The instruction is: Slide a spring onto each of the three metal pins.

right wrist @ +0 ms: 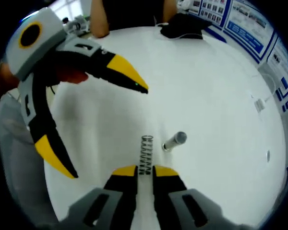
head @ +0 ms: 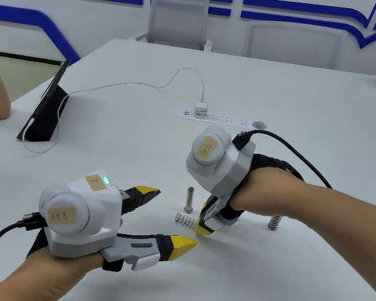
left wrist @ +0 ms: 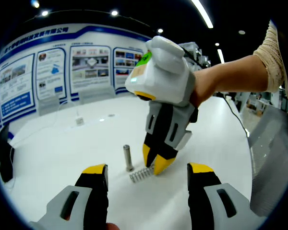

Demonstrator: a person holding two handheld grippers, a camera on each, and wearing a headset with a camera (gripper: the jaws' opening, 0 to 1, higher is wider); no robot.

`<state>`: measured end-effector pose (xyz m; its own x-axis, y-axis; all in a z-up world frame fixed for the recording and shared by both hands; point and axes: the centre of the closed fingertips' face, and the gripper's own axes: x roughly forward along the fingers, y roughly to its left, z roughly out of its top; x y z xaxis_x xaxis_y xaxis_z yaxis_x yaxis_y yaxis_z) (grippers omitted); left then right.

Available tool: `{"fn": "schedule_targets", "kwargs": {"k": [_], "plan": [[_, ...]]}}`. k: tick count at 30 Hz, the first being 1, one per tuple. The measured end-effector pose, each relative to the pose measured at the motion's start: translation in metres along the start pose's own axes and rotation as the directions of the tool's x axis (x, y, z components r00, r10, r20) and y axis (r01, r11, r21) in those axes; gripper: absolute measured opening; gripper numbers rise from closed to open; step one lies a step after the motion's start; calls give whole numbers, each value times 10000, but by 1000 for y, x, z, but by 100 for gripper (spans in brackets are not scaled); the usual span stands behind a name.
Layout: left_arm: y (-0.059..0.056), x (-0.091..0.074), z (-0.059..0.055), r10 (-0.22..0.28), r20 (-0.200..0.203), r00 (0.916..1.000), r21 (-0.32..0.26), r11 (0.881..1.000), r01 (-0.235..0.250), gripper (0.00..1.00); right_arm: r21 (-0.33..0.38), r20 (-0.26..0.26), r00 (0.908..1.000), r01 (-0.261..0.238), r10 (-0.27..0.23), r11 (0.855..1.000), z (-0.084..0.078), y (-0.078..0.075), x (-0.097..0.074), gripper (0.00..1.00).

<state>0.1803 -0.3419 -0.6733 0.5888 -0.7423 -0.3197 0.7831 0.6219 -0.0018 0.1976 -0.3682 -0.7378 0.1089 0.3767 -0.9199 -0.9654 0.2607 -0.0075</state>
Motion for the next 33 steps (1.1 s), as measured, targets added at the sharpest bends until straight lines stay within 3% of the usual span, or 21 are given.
{"fn": "schedule_targets", "kwargs": {"k": [15,33], "plan": [[1,0,-5,8,-82,10000,-35,10000,-9,67,-324,-141,9999,-68,64,9995,-3,-1,1,12],[-13,5,-4,-338,-187,9993,291,9990,344,62,-1547,-87,9997,-245,234,9877,-1,16,-47,12]]}}
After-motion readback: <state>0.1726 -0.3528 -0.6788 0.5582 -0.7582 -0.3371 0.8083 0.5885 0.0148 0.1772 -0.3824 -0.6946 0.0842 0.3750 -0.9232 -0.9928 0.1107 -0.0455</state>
